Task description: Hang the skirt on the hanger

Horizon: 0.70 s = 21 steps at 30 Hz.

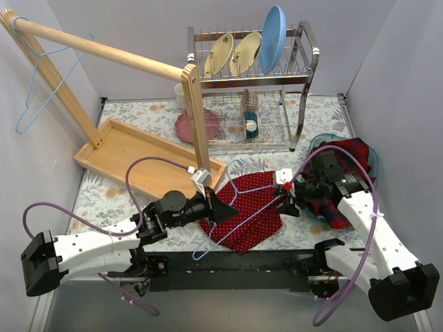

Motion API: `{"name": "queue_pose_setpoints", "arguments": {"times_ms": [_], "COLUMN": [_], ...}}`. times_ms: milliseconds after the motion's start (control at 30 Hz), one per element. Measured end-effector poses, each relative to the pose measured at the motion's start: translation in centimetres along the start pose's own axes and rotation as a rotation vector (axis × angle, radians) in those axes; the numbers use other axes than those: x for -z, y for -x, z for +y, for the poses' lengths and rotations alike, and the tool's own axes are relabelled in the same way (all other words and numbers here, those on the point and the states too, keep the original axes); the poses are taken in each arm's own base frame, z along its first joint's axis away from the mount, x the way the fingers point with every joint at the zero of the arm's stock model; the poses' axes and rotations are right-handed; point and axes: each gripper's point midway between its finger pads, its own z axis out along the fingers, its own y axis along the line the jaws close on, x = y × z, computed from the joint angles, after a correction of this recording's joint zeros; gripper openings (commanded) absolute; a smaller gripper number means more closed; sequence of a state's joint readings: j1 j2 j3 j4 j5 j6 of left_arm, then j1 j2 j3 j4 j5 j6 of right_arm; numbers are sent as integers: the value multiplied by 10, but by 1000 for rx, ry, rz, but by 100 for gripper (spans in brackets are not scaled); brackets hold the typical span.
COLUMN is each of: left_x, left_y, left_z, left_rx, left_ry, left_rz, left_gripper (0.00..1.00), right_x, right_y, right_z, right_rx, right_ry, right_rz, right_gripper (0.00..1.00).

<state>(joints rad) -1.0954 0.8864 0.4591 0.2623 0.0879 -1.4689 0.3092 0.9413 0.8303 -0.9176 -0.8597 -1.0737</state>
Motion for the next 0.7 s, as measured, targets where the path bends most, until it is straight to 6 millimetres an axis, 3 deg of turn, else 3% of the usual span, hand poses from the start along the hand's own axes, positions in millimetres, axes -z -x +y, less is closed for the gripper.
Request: {"name": "queue_pose_setpoints", "arguments": {"times_ms": [367,700], "left_x": [-26,-52], "left_y": [-46,-37], "left_z": [45,32], "left_rx": [15,-2], "left_ry": [123,70], "left_rz": [162,158], "left_gripper": [0,0], "right_x": [-1,0], "right_y": [4,5], "right_z": [-2,-5], "right_rx": [-19,-9], "right_ry": [2,-10], "right_rz": [-11,-14], "right_gripper": [66,67]}}
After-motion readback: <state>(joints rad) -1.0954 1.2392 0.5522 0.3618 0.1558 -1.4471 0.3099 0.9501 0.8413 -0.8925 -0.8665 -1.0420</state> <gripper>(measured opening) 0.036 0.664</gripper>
